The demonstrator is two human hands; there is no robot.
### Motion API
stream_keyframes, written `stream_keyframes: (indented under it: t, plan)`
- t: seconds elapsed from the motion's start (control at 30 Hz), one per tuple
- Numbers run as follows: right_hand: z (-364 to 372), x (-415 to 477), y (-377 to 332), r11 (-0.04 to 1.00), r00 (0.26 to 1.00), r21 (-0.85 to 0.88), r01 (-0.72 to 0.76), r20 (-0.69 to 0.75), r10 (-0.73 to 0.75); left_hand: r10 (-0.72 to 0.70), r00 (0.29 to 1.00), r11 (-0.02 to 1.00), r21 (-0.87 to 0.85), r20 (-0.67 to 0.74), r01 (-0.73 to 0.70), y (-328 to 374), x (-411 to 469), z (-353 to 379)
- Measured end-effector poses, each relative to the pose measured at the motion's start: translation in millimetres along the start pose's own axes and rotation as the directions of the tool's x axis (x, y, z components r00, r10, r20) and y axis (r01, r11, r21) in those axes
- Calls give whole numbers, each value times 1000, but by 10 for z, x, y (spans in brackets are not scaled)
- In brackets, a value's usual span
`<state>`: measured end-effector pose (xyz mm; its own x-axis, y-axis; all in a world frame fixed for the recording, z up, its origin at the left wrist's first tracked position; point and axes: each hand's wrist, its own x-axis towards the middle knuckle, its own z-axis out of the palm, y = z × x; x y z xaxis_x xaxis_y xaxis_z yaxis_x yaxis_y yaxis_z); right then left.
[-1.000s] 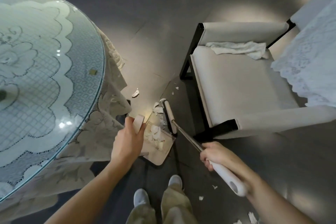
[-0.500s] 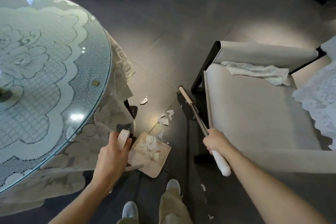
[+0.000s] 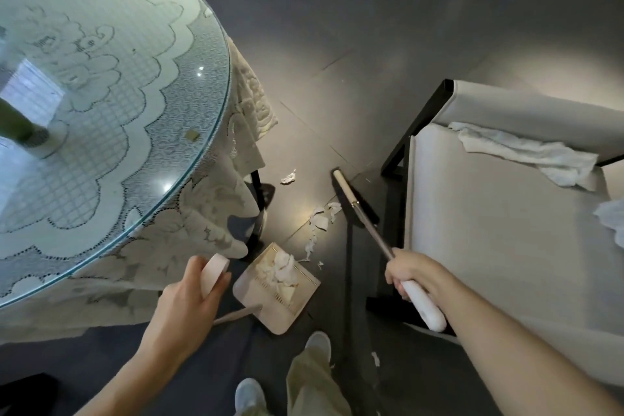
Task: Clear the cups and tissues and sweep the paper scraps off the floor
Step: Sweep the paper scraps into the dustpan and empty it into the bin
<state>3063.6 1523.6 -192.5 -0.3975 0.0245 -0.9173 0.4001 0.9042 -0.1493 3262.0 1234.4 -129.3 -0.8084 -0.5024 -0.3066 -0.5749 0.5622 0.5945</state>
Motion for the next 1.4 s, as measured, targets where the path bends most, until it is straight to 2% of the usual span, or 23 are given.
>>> stream_keyframes:
  t: [0.07, 0.13, 0.17, 0.23, 0.3, 0.43, 0.6, 0.77, 0.87, 0.93, 1.0, 1.1, 1.23, 1.4]
  plan:
    - [208, -177, 7, 990, 1000, -137, 29, -5, -30, -1, 1000, 1000, -12, -19, 1, -6, -19, 17]
    - [426, -360, 29, 986, 999, -164, 33, 29, -29, 5, 1000, 1000, -8, -17, -5, -10, -17, 33]
    - [517, -457, 49, 992, 998, -123, 23, 62, -15, 6, 1000, 1000, 0, -11, -6, -15, -14, 38]
    - [625, -680, 68, 996, 992, 77, -51, 123, 41, 14, 1000, 1000, 18, -7, -14, -25, -4, 35]
    - [622, -877, 66, 970, 992, 231, -80, 115, 55, 17, 1000, 1000, 10, -10, -17, -42, -13, 23]
    - [578, -1037, -3, 935, 992, 341, -100, 105, 67, -17, 1000, 999, -51, -6, 17, -120, -113, -3]
    - [412, -796, -285, 970, 998, 232, 68, -21, -65, -55, 997, 994, -99, -47, 50, -181, -247, 21]
    - [49, -257, -803, 982, 977, -46, 185, -103, -188, -138, 987, 986, -101, -85, 130, -133, -195, 74]
    - [-121, 42, -1143, 982, 982, -65, 177, -56, -181, -161, 984, 983, -101, -80, 153, -136, -176, 85]
    - [-172, 137, -1315, 991, 992, -48, 125, 12, -125, -174, 981, 981, -102, -89, 165, -158, -220, 89]
    - [-149, 136, -1394, 991, 995, -108, 82, 70, -75, -185, 975, 979, -114, -121, 172, -187, -316, 103]
    - [-44, 64, -1327, 980, 993, -191, 56, 111, -35, -204, 965, 973, -139, -163, 182, -216, -487, 120]
    - [206, -63, -922, 963, 997, -270, 13, 72, 7, -214, 956, 972, -143, -198, 188, -307, -792, 144]
    - [571, -379, -130, 977, 993, -211, -37, 105, 60, -185, 955, 975, -167, -233, 149, -550, -1442, 179]
